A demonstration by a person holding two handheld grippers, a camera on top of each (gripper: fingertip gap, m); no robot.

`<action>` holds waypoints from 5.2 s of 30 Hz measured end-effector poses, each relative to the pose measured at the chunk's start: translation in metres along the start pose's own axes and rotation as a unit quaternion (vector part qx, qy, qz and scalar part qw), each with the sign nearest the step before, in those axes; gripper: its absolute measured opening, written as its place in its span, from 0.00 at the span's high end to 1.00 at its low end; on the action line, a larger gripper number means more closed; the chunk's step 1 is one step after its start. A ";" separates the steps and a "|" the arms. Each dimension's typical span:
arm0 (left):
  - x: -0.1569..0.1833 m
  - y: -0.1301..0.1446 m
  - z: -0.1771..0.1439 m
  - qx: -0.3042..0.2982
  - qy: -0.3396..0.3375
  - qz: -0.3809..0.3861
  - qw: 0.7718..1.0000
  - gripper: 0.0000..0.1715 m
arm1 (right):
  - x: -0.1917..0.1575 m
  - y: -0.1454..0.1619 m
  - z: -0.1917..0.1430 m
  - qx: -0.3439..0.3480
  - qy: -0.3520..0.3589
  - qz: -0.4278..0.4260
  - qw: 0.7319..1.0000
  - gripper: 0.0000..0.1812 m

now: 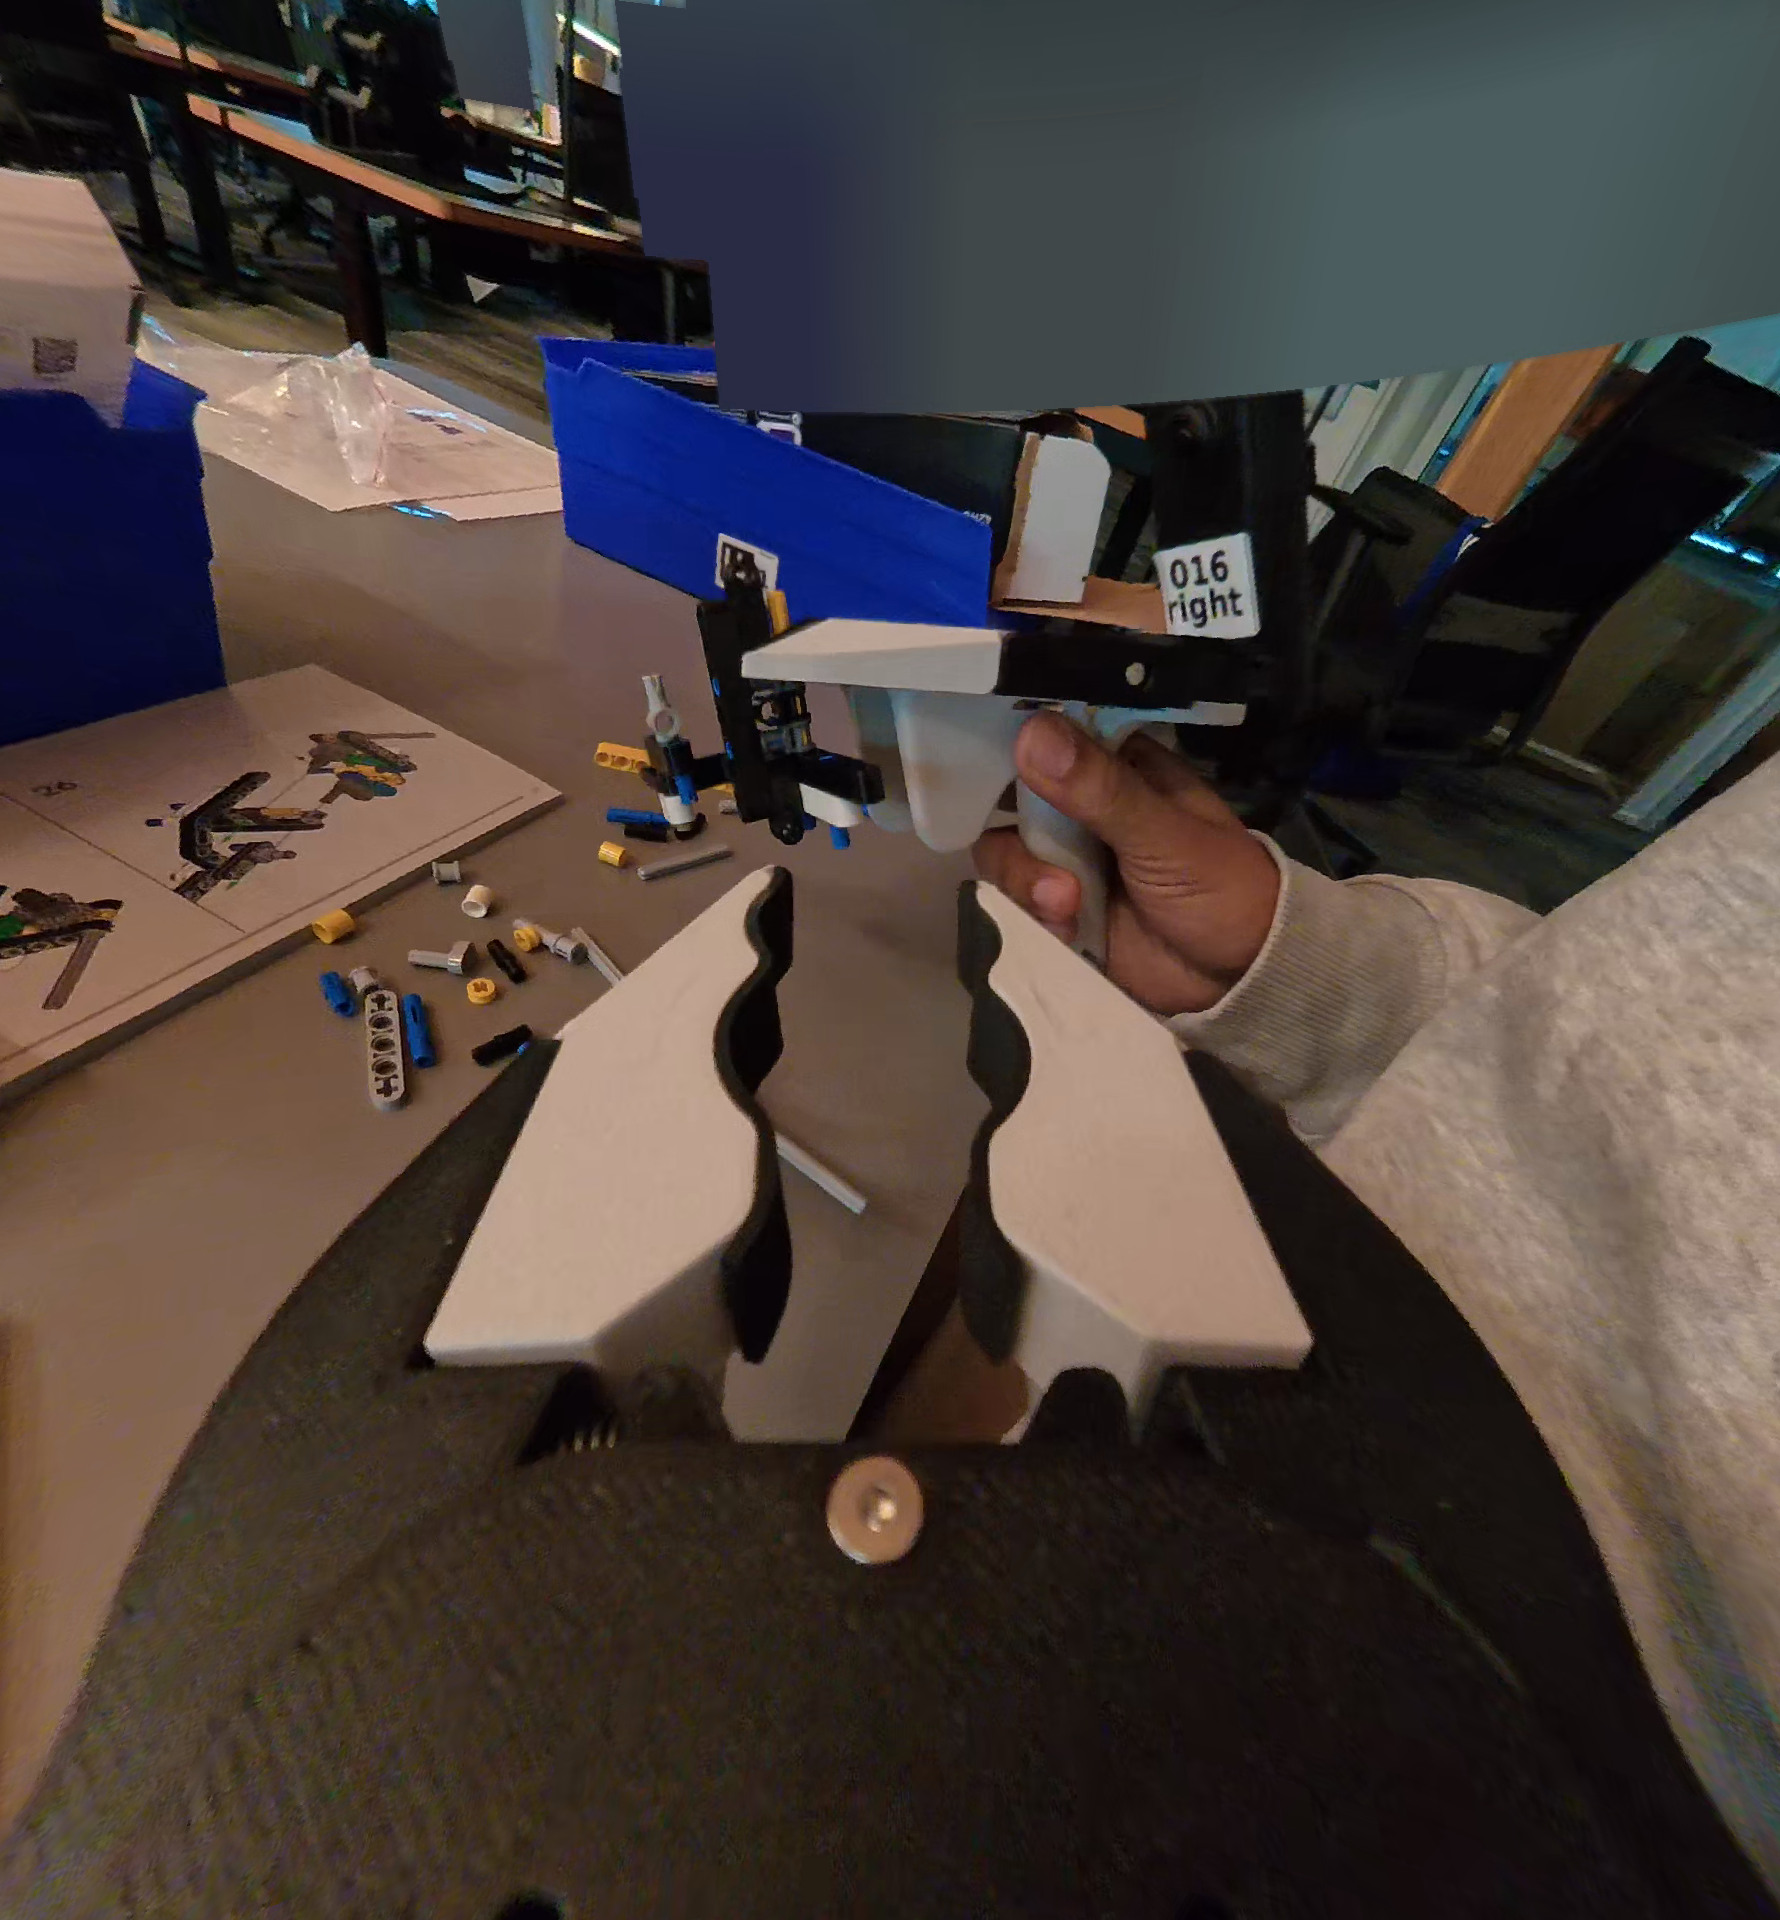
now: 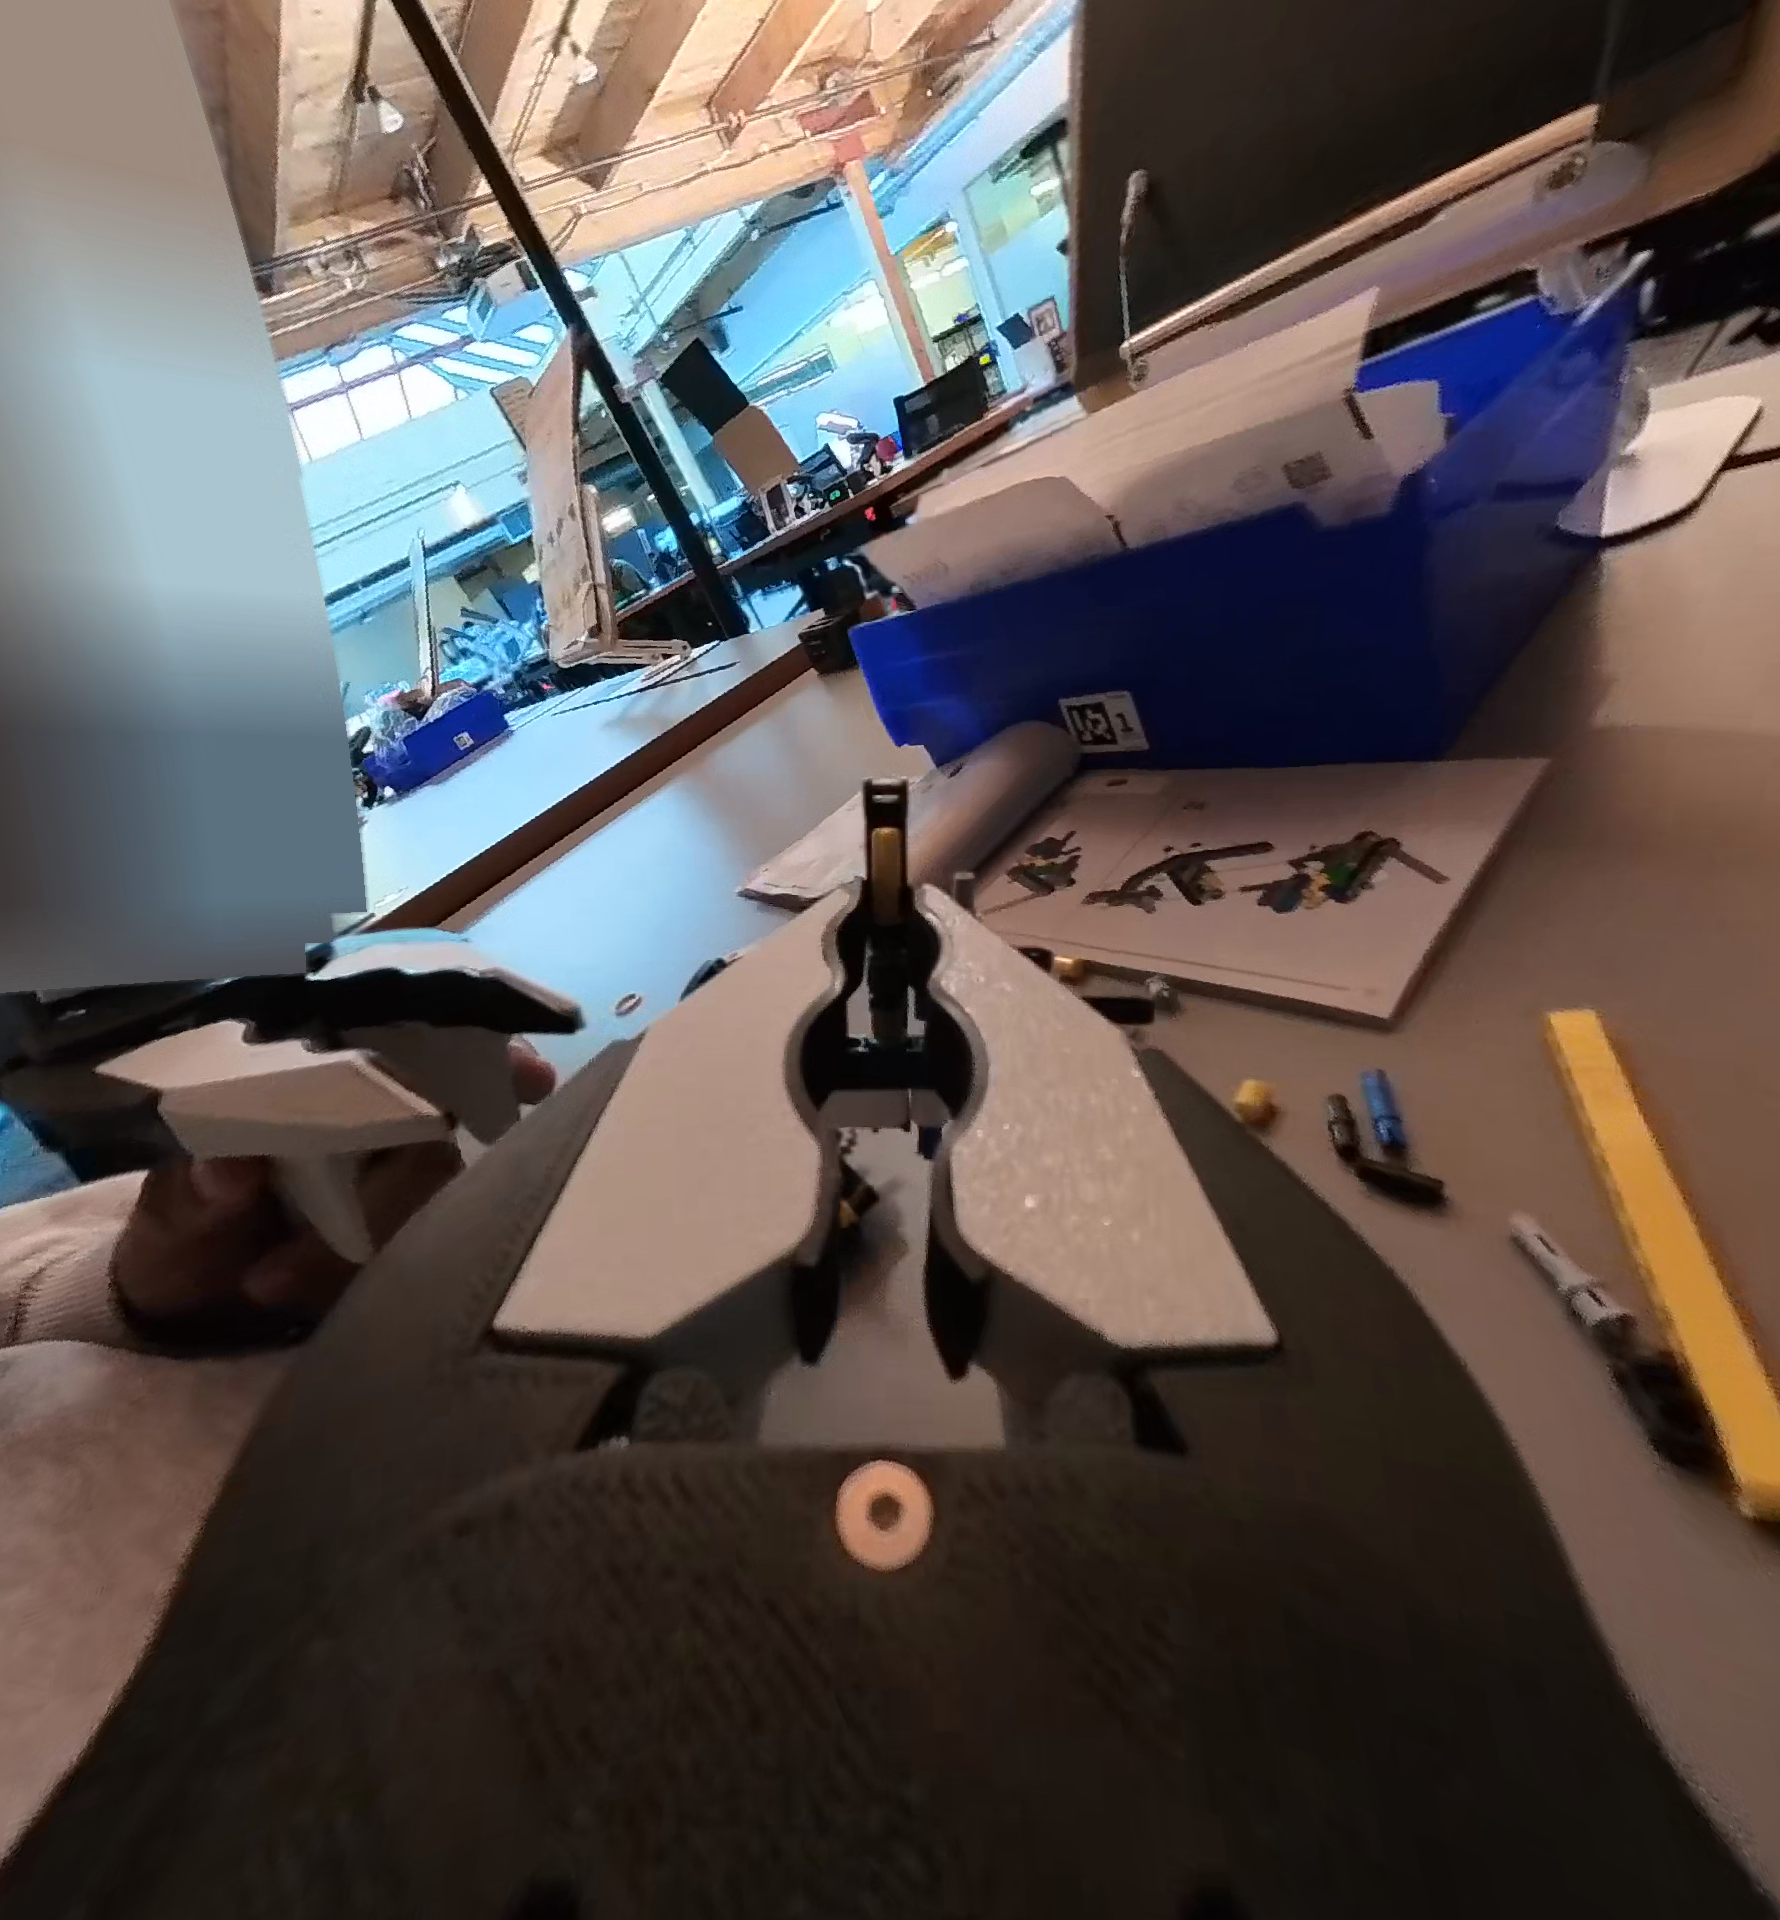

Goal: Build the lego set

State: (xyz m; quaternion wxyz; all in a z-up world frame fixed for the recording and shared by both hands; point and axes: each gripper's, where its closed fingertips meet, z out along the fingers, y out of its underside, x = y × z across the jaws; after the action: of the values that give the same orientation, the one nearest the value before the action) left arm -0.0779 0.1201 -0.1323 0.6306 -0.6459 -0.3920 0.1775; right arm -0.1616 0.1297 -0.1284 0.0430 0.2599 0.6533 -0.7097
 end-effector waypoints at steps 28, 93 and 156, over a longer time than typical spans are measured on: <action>-0.009 0.009 0.000 -0.029 -0.052 0.088 0.994 0.83 | -0.001 0.006 0.003 -0.011 -0.009 0.005 1.000 0.97; 0.028 -0.009 -0.016 0.002 0.036 0.144 0.989 0.97 | -0.090 0.055 -0.019 -0.184 -0.190 -0.322 0.909 0.88; 0.000 -0.055 -0.046 0.159 -0.133 0.251 0.946 0.97 | -0.095 0.037 0.013 -0.111 -0.232 0.275 0.926 0.97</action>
State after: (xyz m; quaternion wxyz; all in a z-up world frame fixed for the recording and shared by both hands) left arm -0.0606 0.0834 -0.0733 0.6020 -0.5857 -0.2638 0.4743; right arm -0.0691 0.0858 -0.1210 0.4154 0.2507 0.6027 -0.6336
